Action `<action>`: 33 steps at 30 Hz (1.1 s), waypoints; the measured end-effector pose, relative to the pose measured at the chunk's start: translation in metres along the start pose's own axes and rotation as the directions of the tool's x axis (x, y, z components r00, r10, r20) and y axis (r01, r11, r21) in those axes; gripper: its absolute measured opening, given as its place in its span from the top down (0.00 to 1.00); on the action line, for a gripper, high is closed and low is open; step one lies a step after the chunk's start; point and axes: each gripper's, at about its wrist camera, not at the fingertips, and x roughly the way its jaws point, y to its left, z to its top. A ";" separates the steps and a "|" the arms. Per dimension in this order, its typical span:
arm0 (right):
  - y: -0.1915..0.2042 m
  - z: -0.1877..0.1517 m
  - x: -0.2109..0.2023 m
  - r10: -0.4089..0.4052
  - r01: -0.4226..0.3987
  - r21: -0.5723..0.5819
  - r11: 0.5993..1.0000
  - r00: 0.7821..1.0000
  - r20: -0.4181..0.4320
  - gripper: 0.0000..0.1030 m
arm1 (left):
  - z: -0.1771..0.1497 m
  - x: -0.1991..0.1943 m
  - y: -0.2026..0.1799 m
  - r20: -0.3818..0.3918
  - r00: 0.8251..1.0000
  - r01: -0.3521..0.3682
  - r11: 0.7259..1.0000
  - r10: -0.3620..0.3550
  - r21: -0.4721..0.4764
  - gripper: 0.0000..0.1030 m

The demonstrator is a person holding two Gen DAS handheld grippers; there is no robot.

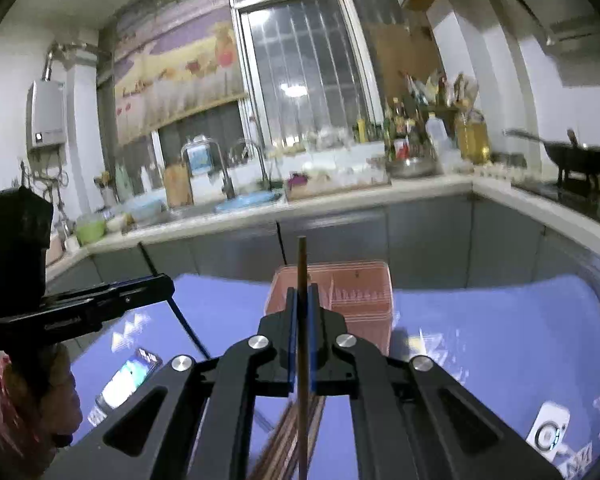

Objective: Organize utensils
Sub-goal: 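Lift both chopsticks over the pink caddy and open both tools to drop them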

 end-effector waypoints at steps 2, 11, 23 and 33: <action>0.002 0.022 0.002 0.000 0.000 -0.007 1.000 0.999 0.034 0.95 | 0.019 -0.005 0.000 0.025 1.000 0.011 1.000 -0.011 0.000 0.96; 0.002 0.119 0.054 -0.052 0.058 -0.022 0.998 0.980 0.191 0.95 | 0.125 0.007 0.000 0.179 0.982 -0.072 0.997 0.065 0.030 0.96; -0.026 0.077 0.158 -0.085 0.084 0.036 0.996 0.996 0.030 0.95 | 0.099 0.124 0.039 -0.007 0.986 -0.165 0.986 0.165 -0.002 0.96; -0.026 0.060 0.157 -0.066 0.074 0.121 0.990 0.996 -0.065 0.92 | 0.070 0.135 0.047 -0.092 0.972 -0.224 0.972 0.218 -0.064 0.53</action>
